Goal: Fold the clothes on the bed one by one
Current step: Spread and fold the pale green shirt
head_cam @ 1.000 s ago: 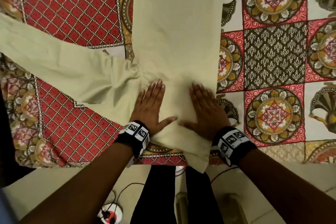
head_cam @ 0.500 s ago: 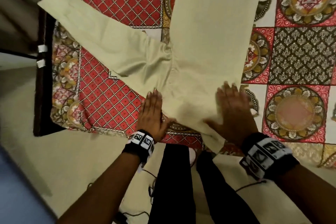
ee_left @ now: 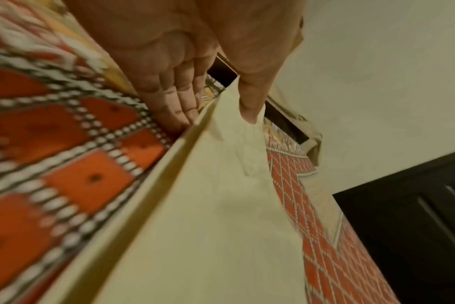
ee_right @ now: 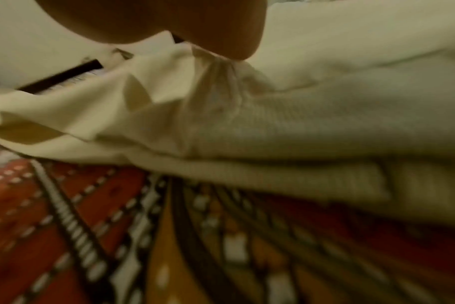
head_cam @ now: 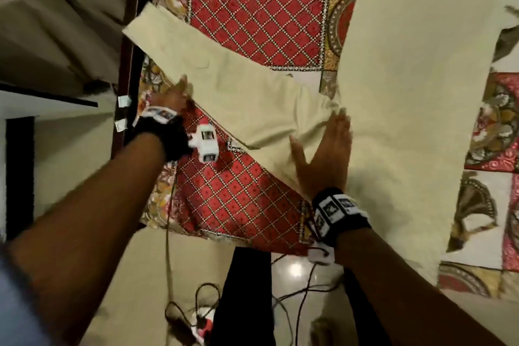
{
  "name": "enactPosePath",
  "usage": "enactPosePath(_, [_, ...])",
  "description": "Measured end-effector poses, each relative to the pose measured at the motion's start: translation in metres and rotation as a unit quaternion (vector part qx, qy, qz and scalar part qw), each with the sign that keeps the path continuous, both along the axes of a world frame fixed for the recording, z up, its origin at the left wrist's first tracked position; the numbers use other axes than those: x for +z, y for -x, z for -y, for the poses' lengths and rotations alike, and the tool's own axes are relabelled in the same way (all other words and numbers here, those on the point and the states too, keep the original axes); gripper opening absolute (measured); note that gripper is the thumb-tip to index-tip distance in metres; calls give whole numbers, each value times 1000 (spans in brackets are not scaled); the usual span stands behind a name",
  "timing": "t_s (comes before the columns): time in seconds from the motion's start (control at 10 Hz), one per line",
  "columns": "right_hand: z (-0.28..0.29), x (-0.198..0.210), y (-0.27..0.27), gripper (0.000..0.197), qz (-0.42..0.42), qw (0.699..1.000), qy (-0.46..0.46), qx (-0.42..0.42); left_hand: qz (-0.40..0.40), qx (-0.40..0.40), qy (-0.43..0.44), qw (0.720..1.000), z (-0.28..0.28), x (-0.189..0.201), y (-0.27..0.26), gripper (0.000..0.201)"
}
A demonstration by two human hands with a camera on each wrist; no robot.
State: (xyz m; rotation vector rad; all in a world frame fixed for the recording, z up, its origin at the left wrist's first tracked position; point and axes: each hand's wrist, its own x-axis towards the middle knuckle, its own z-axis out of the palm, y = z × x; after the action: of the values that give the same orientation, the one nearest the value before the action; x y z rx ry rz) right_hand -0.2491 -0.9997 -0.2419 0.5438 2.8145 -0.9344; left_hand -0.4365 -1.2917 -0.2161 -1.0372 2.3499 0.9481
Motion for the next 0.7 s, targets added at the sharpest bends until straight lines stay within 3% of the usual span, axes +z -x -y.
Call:
enactPosePath(0.1, [-5, -9, -4, 113, 81, 993, -85, 0, 35, -75, 35, 996, 21, 4, 55, 56])
enactPosePath(0.2, [2, -18, -13, 125, 80, 990, -114, 29, 48, -123, 66, 989, 41, 6, 103, 55])
enactPosePath(0.3, [4, -23, -10, 127, 92, 984, -151, 25, 69, -235, 65, 967, 76, -12, 141, 49])
enactPosePath(0.4, [6, -24, -11, 125, 90, 985, -147, 21, 36, -203, 123, 971, 76, -7, 145, 64])
enactPosePath(0.5, [5, -21, -10, 124, 86, 986, -143, 27, -9, -204, 150, 967, 74, 8, 130, 63])
enactPosePath(0.6, [6, -20, -10, 124, 85, 986, -142, 32, -54, -206, 96, 972, 77, 13, 124, 58])
enactPosePath(0.7, [6, -19, -11, 121, 54, 988, -142, 23, -62, -189, 128, 972, 83, 20, 109, 31])
